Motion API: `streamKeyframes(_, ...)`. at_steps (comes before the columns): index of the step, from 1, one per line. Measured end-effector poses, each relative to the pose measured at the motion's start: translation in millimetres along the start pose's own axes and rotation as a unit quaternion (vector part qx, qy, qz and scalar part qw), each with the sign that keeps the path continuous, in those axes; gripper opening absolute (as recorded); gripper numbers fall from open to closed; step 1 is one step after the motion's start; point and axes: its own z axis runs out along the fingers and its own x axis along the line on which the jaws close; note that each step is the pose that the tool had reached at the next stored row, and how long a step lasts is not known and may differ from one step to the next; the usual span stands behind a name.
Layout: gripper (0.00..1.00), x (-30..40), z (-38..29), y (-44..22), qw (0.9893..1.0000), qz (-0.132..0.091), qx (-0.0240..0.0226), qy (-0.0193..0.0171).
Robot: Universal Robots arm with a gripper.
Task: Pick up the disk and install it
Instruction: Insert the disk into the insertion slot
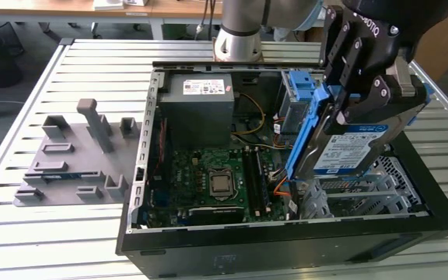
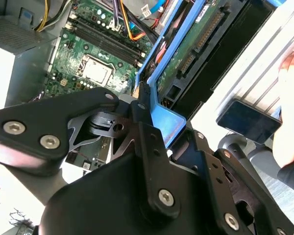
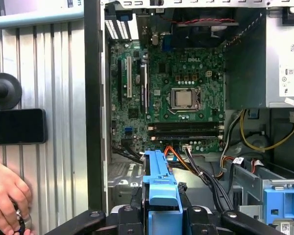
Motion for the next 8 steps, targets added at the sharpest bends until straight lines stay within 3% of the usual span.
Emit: streamKeyframes(8,0.37,3.1,3.7,-7.6,1.0000,0.001,0.0000,-0.0001)
